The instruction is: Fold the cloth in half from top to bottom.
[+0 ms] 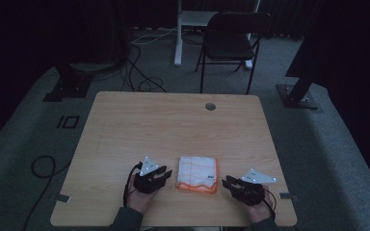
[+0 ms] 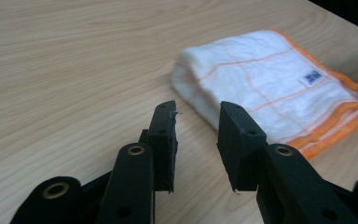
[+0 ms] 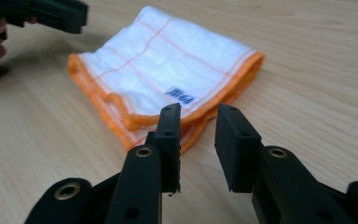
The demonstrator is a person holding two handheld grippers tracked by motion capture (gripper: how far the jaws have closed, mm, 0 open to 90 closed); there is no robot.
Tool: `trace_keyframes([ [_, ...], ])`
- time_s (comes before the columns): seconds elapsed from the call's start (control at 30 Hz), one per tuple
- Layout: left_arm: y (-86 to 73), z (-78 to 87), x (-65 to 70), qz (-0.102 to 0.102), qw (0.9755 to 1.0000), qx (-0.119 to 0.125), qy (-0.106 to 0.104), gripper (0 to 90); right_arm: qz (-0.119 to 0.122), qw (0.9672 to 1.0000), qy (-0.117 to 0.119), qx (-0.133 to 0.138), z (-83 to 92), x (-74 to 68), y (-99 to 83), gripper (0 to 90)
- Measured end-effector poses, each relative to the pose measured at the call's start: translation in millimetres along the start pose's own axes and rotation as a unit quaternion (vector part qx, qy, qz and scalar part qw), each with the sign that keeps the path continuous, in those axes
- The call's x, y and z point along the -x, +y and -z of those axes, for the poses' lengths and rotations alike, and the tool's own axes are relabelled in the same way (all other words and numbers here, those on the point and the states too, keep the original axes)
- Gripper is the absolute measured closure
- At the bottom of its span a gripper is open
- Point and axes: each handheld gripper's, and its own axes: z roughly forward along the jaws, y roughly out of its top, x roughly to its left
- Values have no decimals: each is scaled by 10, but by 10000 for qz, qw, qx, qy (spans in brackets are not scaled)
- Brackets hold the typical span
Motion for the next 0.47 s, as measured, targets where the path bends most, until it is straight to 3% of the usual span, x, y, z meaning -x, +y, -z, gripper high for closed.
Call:
trace_keyframes([
  [0.13,-20,71,-104,53,9999,41,138,681,-81,9999,-72,82,25,55,1,691],
  [0.47,-48,145,-208,137,9995,98,284,680,-156,9996,-154,154,41,123,0,690],
])
